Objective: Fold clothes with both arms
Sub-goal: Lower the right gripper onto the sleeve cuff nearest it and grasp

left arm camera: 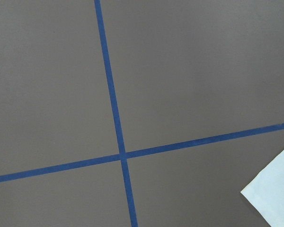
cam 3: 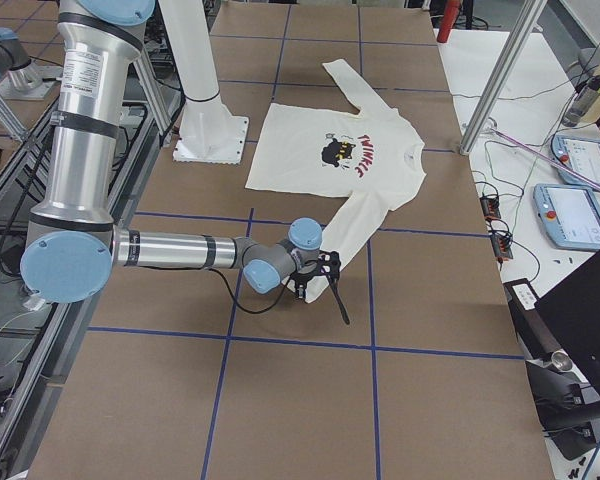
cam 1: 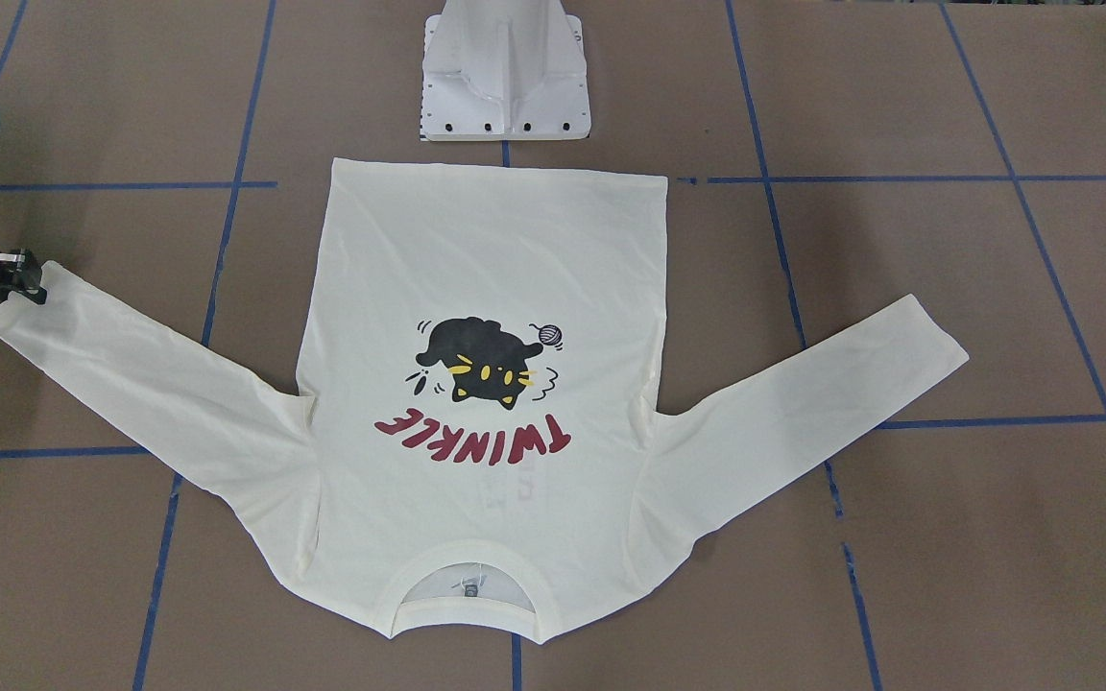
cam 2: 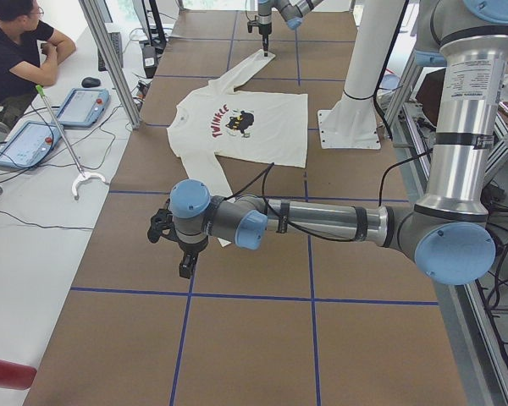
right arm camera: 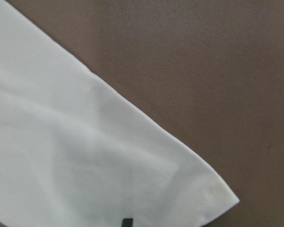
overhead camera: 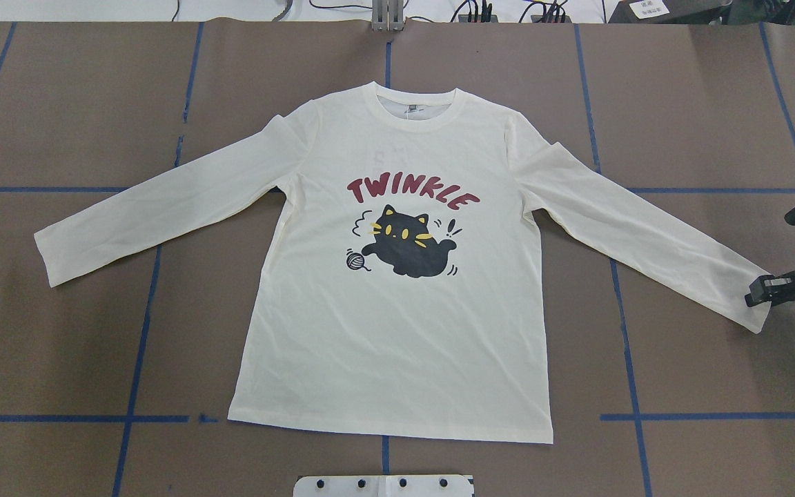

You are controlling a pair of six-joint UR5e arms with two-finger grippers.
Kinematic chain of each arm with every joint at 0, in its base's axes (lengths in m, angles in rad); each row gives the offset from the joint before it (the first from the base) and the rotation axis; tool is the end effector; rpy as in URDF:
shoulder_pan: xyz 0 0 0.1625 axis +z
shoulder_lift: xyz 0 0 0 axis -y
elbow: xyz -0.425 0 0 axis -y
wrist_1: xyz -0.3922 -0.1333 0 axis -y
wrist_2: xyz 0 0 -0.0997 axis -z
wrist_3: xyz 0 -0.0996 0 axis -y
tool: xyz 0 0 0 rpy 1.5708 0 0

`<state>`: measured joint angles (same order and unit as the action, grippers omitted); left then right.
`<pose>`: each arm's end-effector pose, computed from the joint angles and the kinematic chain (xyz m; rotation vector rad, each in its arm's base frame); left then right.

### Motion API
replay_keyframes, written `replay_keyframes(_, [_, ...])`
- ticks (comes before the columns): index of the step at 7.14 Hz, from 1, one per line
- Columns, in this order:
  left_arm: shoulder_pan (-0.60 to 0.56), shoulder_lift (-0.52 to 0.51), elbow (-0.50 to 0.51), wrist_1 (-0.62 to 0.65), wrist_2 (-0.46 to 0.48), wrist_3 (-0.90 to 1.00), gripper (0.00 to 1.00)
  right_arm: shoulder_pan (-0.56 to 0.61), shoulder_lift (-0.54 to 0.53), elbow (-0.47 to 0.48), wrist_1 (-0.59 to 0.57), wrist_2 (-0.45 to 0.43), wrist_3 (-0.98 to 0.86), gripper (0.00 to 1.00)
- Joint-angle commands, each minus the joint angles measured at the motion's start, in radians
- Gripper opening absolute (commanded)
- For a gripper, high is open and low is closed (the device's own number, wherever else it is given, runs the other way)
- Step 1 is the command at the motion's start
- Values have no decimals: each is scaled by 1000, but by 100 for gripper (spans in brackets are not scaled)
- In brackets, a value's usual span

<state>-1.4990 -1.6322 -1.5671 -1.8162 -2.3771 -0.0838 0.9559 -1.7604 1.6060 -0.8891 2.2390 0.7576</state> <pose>-0.0230 -0.5364 0.6001 0.2234 0.8197 0.1109 -0.1913 -0.3949 0.6576 -0.0209 -0.8251 -0.0416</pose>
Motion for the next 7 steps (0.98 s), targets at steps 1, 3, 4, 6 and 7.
replay_keyframes(1, [-1, 2, -10, 1, -1, -1, 100, 7, -5, 28, 1, -2, 0, 0])
replay_keyframes(3, [-1, 2, -8, 1, -1, -1, 100, 30, -19, 93, 2, -1, 0, 0])
replay_keyframes(4, [-1, 2, -8, 1, -1, -1, 100, 30, -5, 110, 2, -1, 0, 0])
replay_keyframes(6, [-1, 0, -10, 1, -1, -2, 100, 29, 88, 103, -16, 14, 12, 0])
replay_keyframes(7, [-1, 0, -17, 1, -2, -4, 100, 27, 183, 98, -74, 16, 85, 0])
